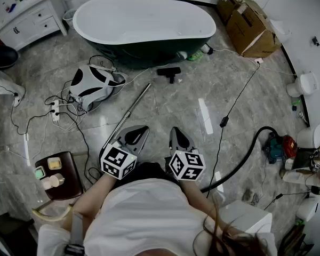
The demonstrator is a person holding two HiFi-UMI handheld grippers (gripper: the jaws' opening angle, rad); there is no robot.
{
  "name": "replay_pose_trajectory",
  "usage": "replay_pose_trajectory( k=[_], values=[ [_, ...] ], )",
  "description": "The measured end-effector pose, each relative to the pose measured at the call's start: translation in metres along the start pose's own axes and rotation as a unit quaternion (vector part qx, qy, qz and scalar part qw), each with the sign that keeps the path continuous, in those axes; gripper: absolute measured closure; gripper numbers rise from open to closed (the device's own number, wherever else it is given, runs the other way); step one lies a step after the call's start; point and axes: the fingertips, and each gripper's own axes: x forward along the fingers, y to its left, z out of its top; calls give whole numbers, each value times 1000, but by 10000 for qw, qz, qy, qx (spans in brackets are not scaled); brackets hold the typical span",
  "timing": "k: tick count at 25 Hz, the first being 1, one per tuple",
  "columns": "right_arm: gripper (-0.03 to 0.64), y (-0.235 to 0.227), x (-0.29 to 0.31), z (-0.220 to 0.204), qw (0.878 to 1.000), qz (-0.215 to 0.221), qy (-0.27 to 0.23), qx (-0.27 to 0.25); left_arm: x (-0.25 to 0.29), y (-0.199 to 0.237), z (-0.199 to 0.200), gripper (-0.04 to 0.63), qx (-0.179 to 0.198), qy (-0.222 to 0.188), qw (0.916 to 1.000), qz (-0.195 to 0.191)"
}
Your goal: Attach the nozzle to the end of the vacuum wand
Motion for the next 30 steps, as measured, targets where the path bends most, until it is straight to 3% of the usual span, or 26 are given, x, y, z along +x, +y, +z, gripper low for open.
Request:
replay_pose_trajectory(
  k=[11, 24, 30],
  values=[
    [603, 4, -9, -1, 9995, 288, -74, -82, 1, -9, 0, 588, -88, -31, 9998, 148],
    [601, -14, -39, -4, 9965, 786, -184, -208, 17, -51, -11, 586, -74, -47, 9996, 258],
    [601, -30, -54, -7, 9965, 759, -282, -190, 20, -65, -13, 586, -195, -242, 9985, 441]
  ],
)
